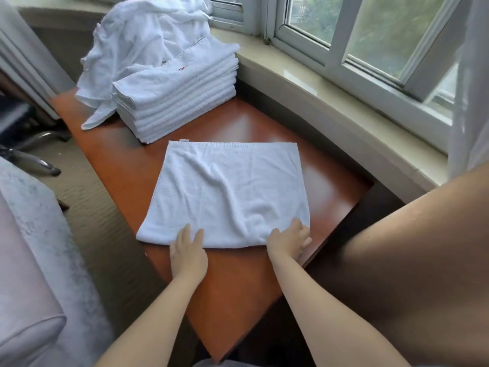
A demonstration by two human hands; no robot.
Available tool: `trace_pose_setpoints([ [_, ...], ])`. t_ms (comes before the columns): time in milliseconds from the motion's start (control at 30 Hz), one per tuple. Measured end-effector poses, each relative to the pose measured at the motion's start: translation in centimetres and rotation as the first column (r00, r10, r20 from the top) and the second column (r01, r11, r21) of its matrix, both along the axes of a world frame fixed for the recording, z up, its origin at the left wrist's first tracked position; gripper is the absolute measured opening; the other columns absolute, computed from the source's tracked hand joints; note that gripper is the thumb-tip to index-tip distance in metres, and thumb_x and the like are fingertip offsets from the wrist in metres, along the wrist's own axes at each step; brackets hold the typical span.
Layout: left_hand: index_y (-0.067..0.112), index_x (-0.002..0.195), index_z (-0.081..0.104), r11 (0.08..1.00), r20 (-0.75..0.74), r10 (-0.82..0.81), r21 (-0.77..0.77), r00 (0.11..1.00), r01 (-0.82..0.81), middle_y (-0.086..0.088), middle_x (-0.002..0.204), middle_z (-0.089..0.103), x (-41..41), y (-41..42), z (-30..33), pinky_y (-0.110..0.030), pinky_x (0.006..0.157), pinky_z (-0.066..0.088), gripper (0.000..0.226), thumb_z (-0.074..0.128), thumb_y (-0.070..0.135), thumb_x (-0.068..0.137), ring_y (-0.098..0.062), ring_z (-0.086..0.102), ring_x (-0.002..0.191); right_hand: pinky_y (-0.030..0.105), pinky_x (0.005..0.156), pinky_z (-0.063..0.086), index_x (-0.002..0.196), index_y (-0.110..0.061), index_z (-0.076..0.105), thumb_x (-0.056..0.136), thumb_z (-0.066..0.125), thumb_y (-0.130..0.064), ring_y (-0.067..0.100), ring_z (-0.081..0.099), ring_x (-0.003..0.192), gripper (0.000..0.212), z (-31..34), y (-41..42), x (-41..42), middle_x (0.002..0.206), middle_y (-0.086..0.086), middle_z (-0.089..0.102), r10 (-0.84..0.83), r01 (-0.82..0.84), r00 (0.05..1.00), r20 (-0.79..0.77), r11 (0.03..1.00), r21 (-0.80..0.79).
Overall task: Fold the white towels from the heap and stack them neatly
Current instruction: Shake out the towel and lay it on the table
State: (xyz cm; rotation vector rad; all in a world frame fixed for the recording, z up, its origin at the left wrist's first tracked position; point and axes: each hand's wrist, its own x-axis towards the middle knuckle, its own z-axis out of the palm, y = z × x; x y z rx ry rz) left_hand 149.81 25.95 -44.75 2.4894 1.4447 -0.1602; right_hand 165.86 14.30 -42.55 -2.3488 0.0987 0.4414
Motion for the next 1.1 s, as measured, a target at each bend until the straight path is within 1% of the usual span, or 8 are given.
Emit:
trace_pose_setpoints([
  [200, 0.034, 0.154, 0.012, 0.970, -0.123, -0.242, -0.061, 0.962, 0.236, -0.003, 0.163, -0.003, 1.2, -4.2, -0.8, -0.048, 0.120, 0.002, 0.062, 0.032, 0.017, 0.097, -0.025, -0.008, 0.149, 0.034, 0.074, 0.047, 0.124, -0.014, 0.054, 0.085, 0.060, -0.030, 0.017, 0.054, 0.084, 0.043, -0.5, -2.1, 0.3, 0.122, -0.001, 0.039, 0.235, -0.185, 0.956, -0.178, 0.948, 0.259],
  [467, 0.031, 0.154, 0.007, 0.967, -0.144, -0.208, -0.176, 0.967, 0.182, -0.008, 0.161, -0.012, 2.0, -5.3, -0.5, -0.058, 0.116, 0.004, 0.068, 0.033, 0.054, 0.096, -0.032, -0.016, 0.147, 0.040, 0.089, 0.053, 0.104, -0.023, 0.067, 0.075, 0.066, -0.025, 0.024, 0.060, 0.100, 0.029, 0.0, -4.0, 0.6, 0.105, 0.002, 0.064, 0.541, -0.521, 0.809, -0.231, 0.841, 0.144],
  [600, 0.032, 0.154, 0.007, 0.968, -0.150, -0.208, -0.172, 0.967, 0.182, -0.007, 0.161, -0.013, 1.8, -5.3, -0.5, -0.058, 0.116, 0.006, 0.071, 0.033, 0.060, 0.094, -0.033, -0.015, 0.147, 0.025, 0.069, 0.044, 0.080, -0.017, 0.065, 0.078, 0.064, -0.002, 0.017, 0.056, 0.081, 0.015, 0.9, -4.3, 0.9, 0.080, -0.002, 0.062, 0.302, -0.064, 0.856, -0.419, 0.867, 0.495],
  [667, 0.036, 0.154, 0.004, 0.966, -0.174, -0.226, -0.166, 0.958, 0.198, -0.008, 0.162, -0.010, 1.7, -5.5, -0.3, -0.058, 0.116, 0.008, 0.070, 0.032, 0.060, 0.095, -0.033, -0.012, 0.147, 0.023, 0.064, 0.042, 0.090, -0.012, 0.065, 0.081, 0.053, 0.007, 0.018, 0.055, 0.080, 0.024, 1.2, -4.5, 1.2, 0.086, 0.000, 0.059, -0.053, 0.275, 0.914, -0.403, 0.811, 0.516],
  [733, 0.038, 0.153, 0.008, 0.965, -0.196, -0.253, -0.128, 0.947, 0.231, -0.007, 0.162, 0.000, 1.6, -6.0, -0.1, -0.055, 0.115, 0.011, 0.067, 0.033, 0.058, 0.095, -0.030, -0.002, 0.148, 0.021, 0.056, 0.042, 0.110, -0.008, 0.056, 0.088, 0.046, 0.000, 0.015, 0.054, 0.074, 0.026, 1.3, -5.5, 1.9, 0.090, -0.002, 0.052, -0.450, 0.597, 0.801, -0.395, 0.658, 0.460],
  [800, 0.034, 0.150, 0.023, 0.966, -0.171, -0.258, -0.034, 0.951, 0.256, -0.003, 0.156, 0.023, 1.1, -6.7, 0.3, -0.046, 0.110, 0.023, 0.061, 0.039, 0.051, 0.093, -0.026, 0.022, 0.141, 0.025, 0.066, 0.043, 0.125, -0.008, 0.046, 0.092, 0.042, -0.008, 0.021, 0.053, 0.083, 0.033, 1.5, -6.4, 2.4, 0.103, 0.002, 0.051, -0.591, 0.766, 0.643, -0.486, 0.492, 0.415],
  [967, 0.026, 0.125, 0.060, 0.971, 0.059, -0.231, 0.074, 0.971, 0.226, 0.008, 0.112, 0.061, -0.4, -6.8, 1.0, -0.034, 0.093, 0.033, 0.039, 0.044, 0.029, 0.090, -0.016, 0.052, 0.105, 0.035, 0.088, 0.038, 0.140, -0.008, 0.037, 0.095, 0.046, -0.031, 0.033, 0.046, 0.120, 0.052, 0.7, -6.1, 1.8, 0.143, 0.013, 0.035, -0.471, 0.597, 0.783, -0.406, 0.751, 0.281],
  [1100, 0.017, 0.132, 0.055, 0.991, 0.145, 0.109, 0.055, 0.983, -0.118, -0.005, 0.125, 0.058, -1.2, -3.9, 1.8, -0.039, 0.097, 0.037, 0.042, 0.049, 0.022, 0.091, -0.025, 0.047, 0.117, 0.042, 0.098, 0.040, 0.143, -0.017, 0.041, 0.092, 0.054, -0.042, 0.033, 0.039, 0.125, 0.058, 0.0, -6.4, 1.3, 0.142, 0.012, 0.033, -0.339, 0.409, 0.878, -0.339, 0.899, 0.159],
])
